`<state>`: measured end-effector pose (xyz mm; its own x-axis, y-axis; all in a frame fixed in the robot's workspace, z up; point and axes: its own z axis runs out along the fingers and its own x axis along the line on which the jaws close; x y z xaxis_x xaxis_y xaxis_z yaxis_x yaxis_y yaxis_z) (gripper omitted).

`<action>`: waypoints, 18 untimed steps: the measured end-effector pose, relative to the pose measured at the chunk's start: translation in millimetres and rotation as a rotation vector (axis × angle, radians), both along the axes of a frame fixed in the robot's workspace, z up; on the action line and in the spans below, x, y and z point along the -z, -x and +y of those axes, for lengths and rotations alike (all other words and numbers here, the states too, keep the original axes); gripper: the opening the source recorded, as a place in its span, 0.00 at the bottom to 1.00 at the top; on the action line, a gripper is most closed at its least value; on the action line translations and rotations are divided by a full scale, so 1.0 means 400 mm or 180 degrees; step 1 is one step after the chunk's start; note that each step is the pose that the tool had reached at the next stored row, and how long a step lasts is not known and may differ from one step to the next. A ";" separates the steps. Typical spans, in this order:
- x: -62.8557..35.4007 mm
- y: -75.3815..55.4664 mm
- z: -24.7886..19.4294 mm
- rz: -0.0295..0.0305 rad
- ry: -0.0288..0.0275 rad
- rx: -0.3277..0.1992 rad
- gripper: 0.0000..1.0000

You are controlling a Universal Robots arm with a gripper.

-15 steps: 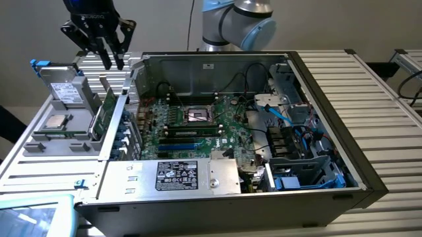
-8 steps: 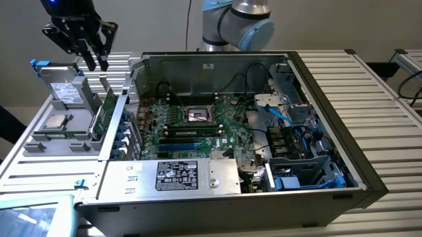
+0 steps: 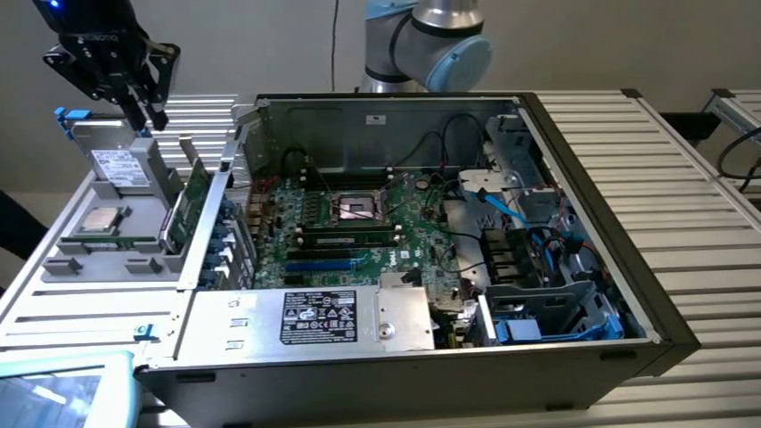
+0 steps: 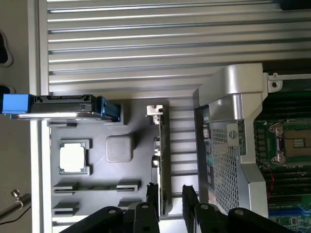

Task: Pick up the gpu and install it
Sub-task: 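Reach for the gpu, then pick up the gpu and move the gpu toward the slot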

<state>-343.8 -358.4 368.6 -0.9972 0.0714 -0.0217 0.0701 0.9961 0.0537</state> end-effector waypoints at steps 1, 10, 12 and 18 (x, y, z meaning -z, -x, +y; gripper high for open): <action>0.000 0.010 0.001 0.0000 0.0000 0.0000 0.35; 0.001 0.013 0.001 0.0000 0.0000 0.0000 0.35; 0.001 0.013 0.001 0.0000 0.0000 0.0000 0.35; 0.005 0.013 0.001 0.0000 0.0000 0.0000 0.35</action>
<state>-349.1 -358.1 366.6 -0.9972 0.0713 -0.0217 0.0700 0.9961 0.0538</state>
